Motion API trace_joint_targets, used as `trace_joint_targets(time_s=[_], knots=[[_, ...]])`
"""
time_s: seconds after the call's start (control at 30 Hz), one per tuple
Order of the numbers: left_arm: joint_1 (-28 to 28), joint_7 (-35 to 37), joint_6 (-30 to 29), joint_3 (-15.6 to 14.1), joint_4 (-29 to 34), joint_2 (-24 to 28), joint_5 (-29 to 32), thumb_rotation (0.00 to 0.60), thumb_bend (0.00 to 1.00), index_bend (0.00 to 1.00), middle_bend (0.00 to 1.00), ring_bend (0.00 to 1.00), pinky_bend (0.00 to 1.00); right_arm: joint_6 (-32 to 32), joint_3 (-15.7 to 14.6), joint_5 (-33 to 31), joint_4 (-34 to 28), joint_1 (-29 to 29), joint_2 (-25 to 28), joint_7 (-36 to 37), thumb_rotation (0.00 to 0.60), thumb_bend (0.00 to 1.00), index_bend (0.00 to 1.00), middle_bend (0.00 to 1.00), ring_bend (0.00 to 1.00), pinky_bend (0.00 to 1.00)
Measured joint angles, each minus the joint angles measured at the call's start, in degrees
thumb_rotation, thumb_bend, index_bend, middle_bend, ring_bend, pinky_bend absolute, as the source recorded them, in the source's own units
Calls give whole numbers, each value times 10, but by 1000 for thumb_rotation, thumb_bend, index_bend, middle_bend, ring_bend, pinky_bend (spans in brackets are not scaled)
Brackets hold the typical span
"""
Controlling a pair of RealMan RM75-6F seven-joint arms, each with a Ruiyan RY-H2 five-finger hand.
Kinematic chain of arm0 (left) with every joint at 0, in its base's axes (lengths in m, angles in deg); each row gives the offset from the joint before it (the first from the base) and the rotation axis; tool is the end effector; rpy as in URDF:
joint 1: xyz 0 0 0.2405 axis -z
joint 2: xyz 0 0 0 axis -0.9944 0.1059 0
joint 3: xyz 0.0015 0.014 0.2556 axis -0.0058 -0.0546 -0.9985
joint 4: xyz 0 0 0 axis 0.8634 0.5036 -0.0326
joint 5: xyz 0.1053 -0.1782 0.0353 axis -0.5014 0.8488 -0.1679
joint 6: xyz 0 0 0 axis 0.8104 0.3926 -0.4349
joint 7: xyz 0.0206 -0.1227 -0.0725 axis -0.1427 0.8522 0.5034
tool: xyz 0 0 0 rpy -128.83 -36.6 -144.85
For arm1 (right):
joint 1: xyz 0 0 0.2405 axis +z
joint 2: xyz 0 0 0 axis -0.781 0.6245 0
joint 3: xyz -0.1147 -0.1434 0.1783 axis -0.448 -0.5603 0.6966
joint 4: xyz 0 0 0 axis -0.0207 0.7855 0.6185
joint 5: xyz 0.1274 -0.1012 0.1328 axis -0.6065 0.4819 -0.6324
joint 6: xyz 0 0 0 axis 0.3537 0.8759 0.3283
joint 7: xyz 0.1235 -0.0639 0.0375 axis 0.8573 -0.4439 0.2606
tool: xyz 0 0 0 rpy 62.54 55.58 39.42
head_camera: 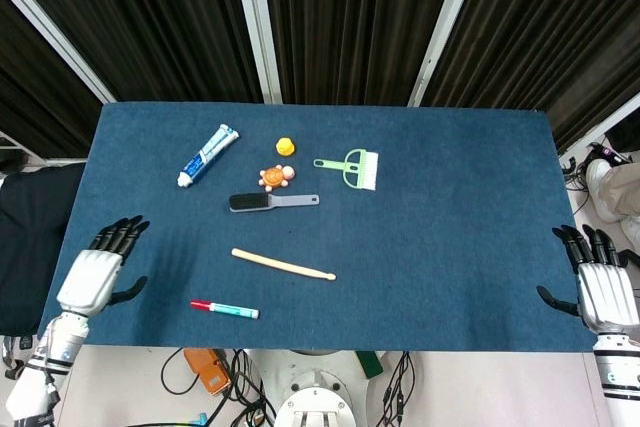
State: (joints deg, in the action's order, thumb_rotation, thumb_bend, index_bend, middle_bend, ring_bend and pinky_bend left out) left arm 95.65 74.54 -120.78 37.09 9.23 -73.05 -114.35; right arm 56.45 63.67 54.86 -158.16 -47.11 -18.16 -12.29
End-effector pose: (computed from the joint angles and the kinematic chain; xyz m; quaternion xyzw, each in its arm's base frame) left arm -0.2797 0.2039 0.0974 -0.6696 -0.4011 -0.3898 0.4888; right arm -0.3145 -0.1815 0.1566 0.5775 -0.4152 0.3754 0.5943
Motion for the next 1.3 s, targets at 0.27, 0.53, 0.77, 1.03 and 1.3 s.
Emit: trace_joint_targets(time_s=[0.27, 0.53, 0.77, 1.03, 1.3], knots=[[67, -73, 79, 11, 54, -52, -5, 600, 253, 109, 170, 7, 141, 0, 1, -2, 2, -1, 3, 8, 600, 292, 202, 177, 71, 0], [117, -137, 146, 27, 63, -118, 36, 600, 253, 182, 227, 26, 142, -2, 2, -2, 3, 1, 5, 14, 600, 292, 202, 177, 71, 0], [156, -175, 188, 42, 52, -169, 84, 600, 253, 253, 299, 66, 153, -3, 3, -4, 3, 1, 6, 16, 600, 292, 203, 177, 71, 0], [195, -199, 208, 58, 24, -211, 112, 600, 261, 292, 349, 93, 165, -4, 4, -6, 3, 1, 7, 18, 600, 293, 203, 177, 71, 0], [219, -220, 223, 63, -3, -235, 142, 600, 270, 335, 372, 105, 165, -5, 4, -7, 3, 2, 7, 18, 600, 293, 203, 177, 71, 0]])
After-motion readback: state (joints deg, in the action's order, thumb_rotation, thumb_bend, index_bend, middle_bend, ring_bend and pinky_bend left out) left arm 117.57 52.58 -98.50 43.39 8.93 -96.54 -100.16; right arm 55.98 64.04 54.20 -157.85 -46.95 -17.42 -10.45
